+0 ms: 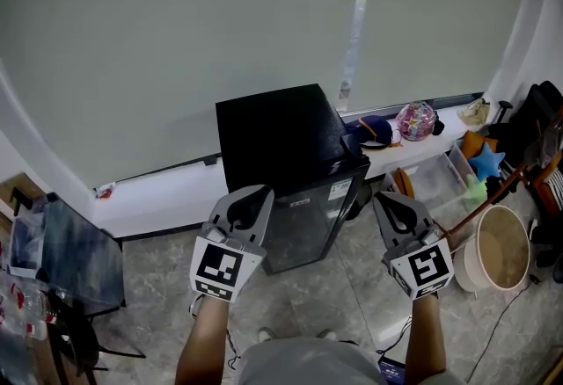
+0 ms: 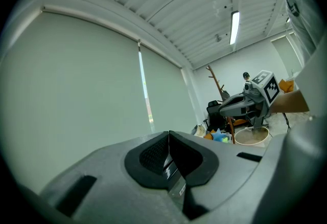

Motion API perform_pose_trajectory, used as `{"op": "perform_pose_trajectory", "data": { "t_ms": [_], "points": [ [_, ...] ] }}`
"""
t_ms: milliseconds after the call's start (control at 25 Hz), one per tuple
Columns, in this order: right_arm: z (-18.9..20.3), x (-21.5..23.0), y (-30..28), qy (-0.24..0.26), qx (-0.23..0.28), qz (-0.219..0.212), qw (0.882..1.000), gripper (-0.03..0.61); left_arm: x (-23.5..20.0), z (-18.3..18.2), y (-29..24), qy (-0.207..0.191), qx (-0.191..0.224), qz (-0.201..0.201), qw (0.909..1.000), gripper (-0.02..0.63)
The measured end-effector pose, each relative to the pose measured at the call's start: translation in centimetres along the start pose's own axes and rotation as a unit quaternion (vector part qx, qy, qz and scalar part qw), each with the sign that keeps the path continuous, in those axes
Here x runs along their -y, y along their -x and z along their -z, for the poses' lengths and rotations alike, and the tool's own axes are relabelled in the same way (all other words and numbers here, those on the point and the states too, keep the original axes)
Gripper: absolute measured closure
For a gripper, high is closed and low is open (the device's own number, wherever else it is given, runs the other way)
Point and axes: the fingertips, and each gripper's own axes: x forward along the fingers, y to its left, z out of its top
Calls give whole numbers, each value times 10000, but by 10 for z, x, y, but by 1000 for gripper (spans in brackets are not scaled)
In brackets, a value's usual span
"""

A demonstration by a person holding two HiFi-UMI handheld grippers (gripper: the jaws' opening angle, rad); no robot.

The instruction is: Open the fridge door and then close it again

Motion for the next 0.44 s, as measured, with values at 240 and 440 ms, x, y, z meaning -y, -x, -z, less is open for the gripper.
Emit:
{"op": "perform_pose_trajectory", "data": {
  "t_ms": [240, 440],
  "points": [
    [1, -1, 1, 12, 4, 6, 10000, 583, -2, 2, 5, 43, -13, -40, 10000, 604],
    [5, -3, 7, 16, -65, 41, 10000, 583, 1, 2, 7, -38, -50, 26, 10000, 604]
  ]
}}
